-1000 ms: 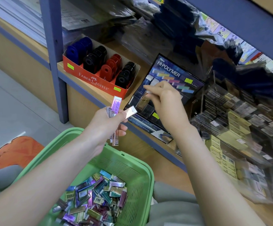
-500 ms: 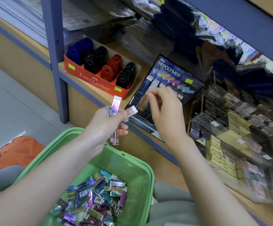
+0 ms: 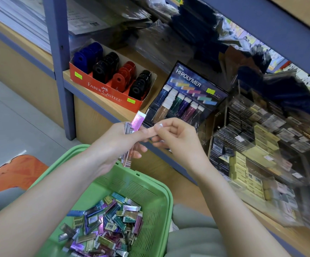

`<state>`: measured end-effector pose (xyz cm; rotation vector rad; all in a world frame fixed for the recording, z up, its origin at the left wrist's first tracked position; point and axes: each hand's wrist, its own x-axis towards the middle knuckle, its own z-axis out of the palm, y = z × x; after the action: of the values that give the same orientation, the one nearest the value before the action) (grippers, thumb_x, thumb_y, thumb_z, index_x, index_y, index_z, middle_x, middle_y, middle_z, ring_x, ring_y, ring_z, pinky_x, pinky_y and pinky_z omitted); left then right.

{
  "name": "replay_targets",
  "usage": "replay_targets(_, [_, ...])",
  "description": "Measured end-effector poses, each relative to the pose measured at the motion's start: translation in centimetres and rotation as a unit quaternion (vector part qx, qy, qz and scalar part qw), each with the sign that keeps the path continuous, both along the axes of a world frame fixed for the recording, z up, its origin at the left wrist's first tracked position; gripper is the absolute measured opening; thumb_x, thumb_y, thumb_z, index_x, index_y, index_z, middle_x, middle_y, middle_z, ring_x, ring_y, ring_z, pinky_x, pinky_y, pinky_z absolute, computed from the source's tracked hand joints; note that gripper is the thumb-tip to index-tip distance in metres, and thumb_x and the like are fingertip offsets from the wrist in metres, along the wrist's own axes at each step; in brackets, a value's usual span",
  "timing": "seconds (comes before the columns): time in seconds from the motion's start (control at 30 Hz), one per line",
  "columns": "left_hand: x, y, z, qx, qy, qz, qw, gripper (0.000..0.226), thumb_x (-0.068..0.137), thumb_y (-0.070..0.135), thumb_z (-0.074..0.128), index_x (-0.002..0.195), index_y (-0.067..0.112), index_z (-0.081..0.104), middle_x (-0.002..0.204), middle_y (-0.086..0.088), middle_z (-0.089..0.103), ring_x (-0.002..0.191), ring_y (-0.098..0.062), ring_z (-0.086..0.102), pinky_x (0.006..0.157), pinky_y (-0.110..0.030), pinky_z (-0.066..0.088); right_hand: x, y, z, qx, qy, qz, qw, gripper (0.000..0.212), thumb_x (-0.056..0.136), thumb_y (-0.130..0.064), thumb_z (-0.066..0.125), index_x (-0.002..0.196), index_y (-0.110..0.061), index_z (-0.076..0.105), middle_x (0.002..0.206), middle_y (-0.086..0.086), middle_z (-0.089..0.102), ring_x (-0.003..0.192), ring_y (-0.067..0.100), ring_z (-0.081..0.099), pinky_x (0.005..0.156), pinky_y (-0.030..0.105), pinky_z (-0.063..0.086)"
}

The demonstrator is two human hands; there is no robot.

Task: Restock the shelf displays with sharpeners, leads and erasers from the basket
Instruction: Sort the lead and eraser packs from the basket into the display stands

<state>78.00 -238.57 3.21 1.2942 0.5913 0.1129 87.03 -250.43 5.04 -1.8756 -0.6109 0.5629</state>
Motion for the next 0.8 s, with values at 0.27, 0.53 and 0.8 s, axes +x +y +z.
replay_targets(0.27, [0.1,0.7,-0.4,0.043,-0.022,0.072,0.996,0.015,0.092,0.025,0.058,0.089,0.011,0.062,0.049,0.005,0.052,0.040,-0.005,0.044,0.041,-0.012,0.039,0.6,-0.7,0.4,-0.053,-0.028,0.054,0.997,0.008,0.091,-0.012,0.062,0.098,-0.012,0.066,0.076,0.005,0.069,0.071,0.008,0.067,0.071,0.022,0.056])
replay_targets(0.53, [0.2,0.5,-0.4,0.057,-0.028,0.047,0.997,0.014,0.092,0.025,0.059,0.083,0.016,0.061,0.049,0.007,0.053,0.040,-0.005,0.043,0.041,-0.012,0.038,1.0,-0.8,1.6,-0.023,-0.044,0.008,0.999,0.006,0.088,-0.015,0.065,0.092,-0.012,0.068,0.074,0.001,0.067,0.062,0.006,0.062,0.059,0.017,0.052])
replay_targets(0.8, [-0.1,0.2,-0.5,0.066,0.011,-0.003,0.998,0.032,0.092,0.037,0.058,0.071,0.013,0.049,0.050,0.004,0.049,0.040,-0.008,0.041,0.043,-0.015,0.039,5.9,-1.9,2.2,0.022,-0.262,-0.210,0.942,0.007,0.092,-0.016,0.061,0.096,-0.019,0.064,0.080,-0.010,0.065,0.074,0.006,0.068,0.074,0.023,0.056])
